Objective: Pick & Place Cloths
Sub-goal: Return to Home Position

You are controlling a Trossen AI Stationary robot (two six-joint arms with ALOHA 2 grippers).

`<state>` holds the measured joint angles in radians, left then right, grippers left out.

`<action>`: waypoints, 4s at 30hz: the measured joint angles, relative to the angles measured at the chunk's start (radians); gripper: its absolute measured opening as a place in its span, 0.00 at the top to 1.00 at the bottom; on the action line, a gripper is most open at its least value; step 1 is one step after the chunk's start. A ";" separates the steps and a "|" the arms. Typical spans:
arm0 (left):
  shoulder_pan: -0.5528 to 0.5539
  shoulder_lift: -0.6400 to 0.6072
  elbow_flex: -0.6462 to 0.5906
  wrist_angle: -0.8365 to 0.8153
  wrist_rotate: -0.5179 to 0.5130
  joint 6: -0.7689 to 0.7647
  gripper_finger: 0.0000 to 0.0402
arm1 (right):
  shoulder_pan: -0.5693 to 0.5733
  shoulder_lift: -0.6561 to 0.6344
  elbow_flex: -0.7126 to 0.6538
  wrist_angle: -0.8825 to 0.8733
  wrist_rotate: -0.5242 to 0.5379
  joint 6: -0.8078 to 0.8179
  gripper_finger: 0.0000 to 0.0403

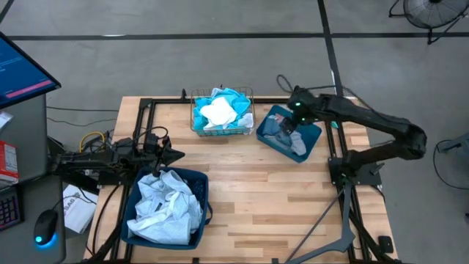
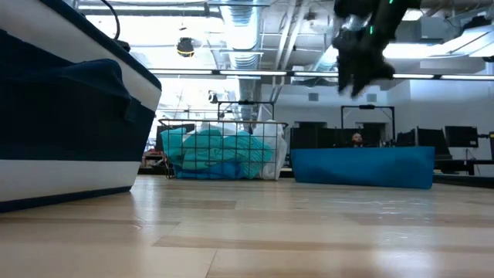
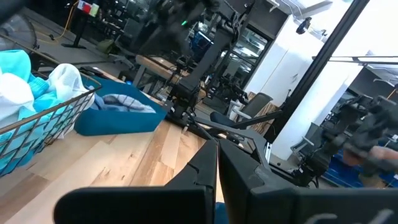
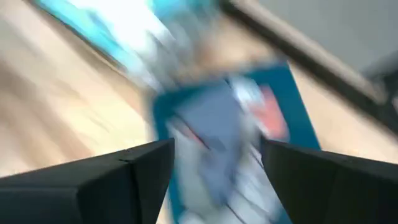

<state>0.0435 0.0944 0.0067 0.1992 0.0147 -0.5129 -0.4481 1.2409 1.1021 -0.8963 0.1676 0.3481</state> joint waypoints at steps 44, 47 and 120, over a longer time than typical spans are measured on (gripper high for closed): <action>0.001 0.004 0.000 0.006 0.000 0.000 1.00 | 0.513 -1.225 -1.047 1.049 0.083 -0.100 0.99; 0.001 0.009 0.000 0.009 0.000 0.000 1.00 | 0.513 -1.239 -1.089 1.058 0.020 -0.087 0.98; 0.001 0.032 0.000 0.046 0.000 0.000 1.00 | 0.511 -1.229 -1.097 0.940 0.009 -0.067 0.99</action>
<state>0.0444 0.1265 0.0063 0.2453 0.0147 -0.5128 0.0631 0.0120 0.0051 0.0433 0.1764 0.2813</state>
